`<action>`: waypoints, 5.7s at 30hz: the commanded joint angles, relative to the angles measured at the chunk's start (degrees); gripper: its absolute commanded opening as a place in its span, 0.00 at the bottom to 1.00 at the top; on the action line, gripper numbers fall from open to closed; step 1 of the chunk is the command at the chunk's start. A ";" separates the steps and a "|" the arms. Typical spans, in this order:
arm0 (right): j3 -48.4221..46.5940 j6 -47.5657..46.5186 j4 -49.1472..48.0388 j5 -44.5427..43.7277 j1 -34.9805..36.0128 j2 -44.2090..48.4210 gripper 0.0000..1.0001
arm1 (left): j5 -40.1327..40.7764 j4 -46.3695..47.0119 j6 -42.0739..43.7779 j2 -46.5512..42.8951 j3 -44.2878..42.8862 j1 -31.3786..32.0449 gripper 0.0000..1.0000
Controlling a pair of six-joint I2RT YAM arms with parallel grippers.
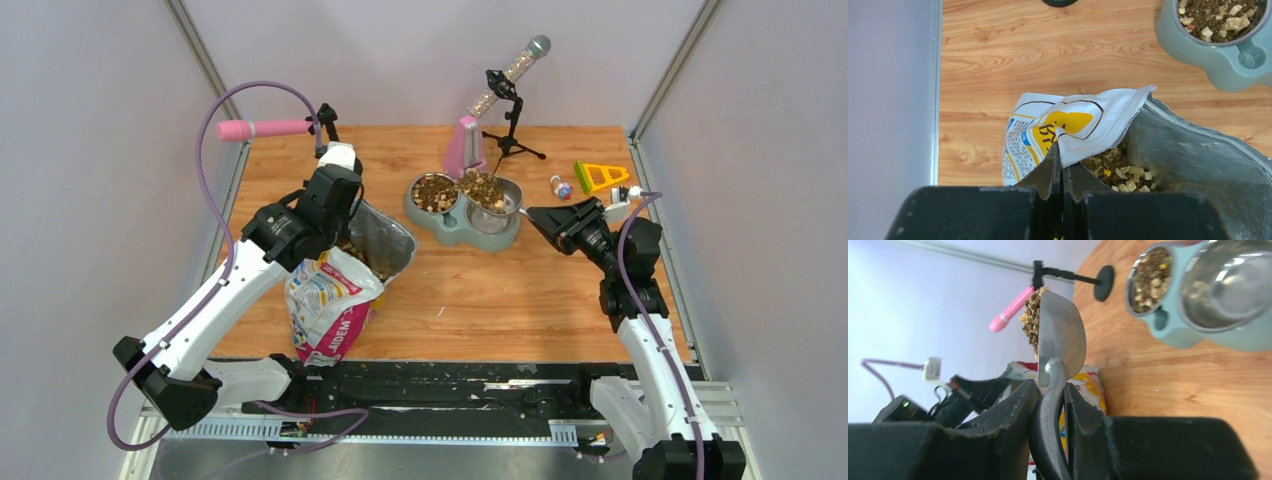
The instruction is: Serve the pet food
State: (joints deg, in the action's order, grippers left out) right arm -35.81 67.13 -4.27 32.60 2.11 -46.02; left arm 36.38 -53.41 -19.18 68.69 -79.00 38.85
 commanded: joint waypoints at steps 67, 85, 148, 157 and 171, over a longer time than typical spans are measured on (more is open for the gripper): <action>-14.90 -28.20 25.32 -17.28 -5.51 -22.74 0.00 | 3.52 9.98 0.11 -2.59 -2.31 0.00 0.00; -19.34 -29.25 28.29 -21.00 -2.76 -25.52 0.00 | 3.57 9.99 0.18 -3.11 -2.30 0.00 0.00; -40.28 -44.02 35.93 -44.07 16.50 -40.90 0.00 | 3.65 10.08 0.46 -4.59 -2.39 0.00 0.00; -42.43 -45.57 37.30 -47.77 20.15 -41.70 0.00 | 3.81 10.05 0.46 -4.78 -2.44 0.00 0.00; -42.99 -49.64 37.39 -54.82 23.72 -40.15 0.00 | 3.79 10.07 0.46 -4.74 -2.39 0.00 0.00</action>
State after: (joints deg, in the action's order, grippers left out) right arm -75.37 19.97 34.79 -17.58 24.53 -88.29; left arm 36.95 -54.08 -18.94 67.44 -79.00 38.85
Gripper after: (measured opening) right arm 0.264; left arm 0.007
